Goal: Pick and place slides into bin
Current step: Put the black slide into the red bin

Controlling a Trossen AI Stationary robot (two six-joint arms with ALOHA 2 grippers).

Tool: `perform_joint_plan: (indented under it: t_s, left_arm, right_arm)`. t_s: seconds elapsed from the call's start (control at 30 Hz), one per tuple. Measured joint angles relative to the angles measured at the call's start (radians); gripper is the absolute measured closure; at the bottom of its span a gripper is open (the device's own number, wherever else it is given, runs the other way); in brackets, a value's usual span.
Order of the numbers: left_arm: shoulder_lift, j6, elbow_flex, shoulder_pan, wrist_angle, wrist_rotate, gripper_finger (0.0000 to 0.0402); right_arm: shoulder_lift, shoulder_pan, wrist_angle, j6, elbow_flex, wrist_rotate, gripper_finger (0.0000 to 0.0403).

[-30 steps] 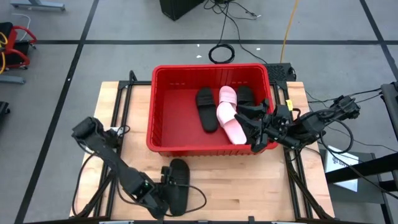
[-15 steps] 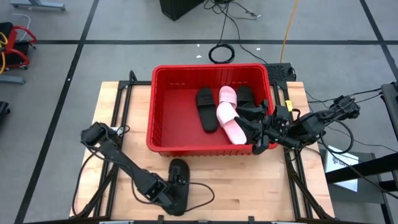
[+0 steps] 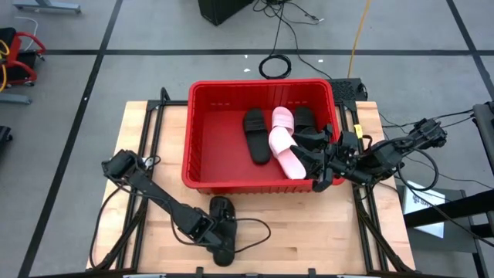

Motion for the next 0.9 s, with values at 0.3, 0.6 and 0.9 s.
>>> perform_joint_plan:
  t_s: [0.3, 0.6, 0.9]
  left_arm:
    - [0.0, 0.026, 0.0, 0.003, 0.014, 0.051, 0.0215]
    - [-0.001, -0.081, -0.056, 0.014, 0.013, 0.023, 0.0215]
    - [-0.004, -0.127, -0.109, 0.017, -0.001, -0.002, 0.0217]
  right_arm:
    - [0.0, 0.0, 0.0, 0.006, 0.0, 0.0, 0.0234]
    - [0.0, 0.001, 0.0, 0.006, 0.0, 0.0, 0.0234]
    - [0.0, 0.001, 0.0, 0.006, 0.0, 0.0, 0.0234]
